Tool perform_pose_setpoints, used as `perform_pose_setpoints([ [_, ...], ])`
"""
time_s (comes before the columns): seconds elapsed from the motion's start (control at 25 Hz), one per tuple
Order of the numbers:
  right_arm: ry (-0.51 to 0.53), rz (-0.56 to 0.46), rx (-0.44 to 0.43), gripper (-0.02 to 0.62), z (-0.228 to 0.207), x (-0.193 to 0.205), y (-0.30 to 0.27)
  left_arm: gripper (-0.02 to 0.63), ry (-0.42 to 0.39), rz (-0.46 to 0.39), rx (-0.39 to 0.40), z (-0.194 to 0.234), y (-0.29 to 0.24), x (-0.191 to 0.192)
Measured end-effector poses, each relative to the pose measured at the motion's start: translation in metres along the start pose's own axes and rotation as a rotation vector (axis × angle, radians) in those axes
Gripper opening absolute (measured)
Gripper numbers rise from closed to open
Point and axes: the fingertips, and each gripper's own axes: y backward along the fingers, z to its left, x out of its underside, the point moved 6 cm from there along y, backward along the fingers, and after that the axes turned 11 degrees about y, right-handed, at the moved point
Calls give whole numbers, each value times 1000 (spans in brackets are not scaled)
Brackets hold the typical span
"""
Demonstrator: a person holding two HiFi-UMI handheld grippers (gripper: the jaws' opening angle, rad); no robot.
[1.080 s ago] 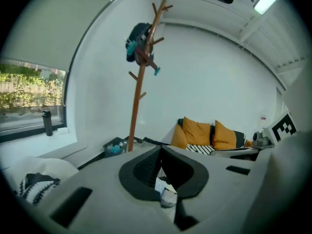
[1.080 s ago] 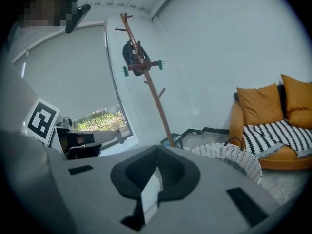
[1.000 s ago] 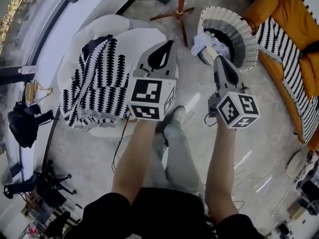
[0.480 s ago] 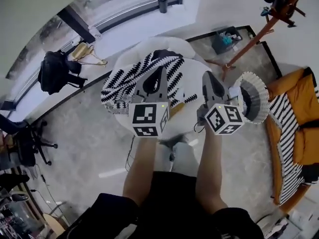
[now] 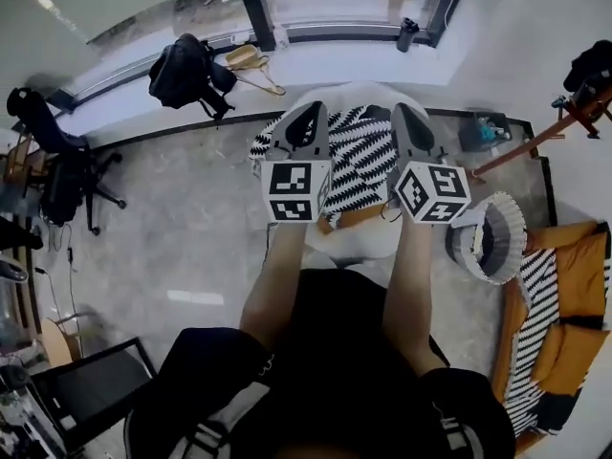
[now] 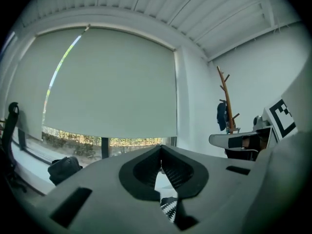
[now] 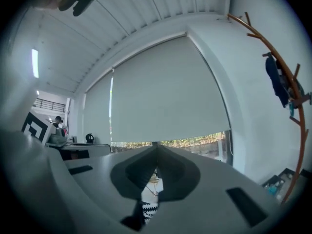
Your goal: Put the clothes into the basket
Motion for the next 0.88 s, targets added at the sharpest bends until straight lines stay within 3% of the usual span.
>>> perform_pose_setpoints([
  [0.28,74,0,-94,12,48,-17,-16,8,18,-52,-61,31,27,-21],
  [0.6,81,-13,-109,12,68,-30,-13,9,23,-67,-13,25,34,-30],
  [0.88,81,-4,-88,12,60,-26,-9,9,33,-59,18,16,23,-29],
])
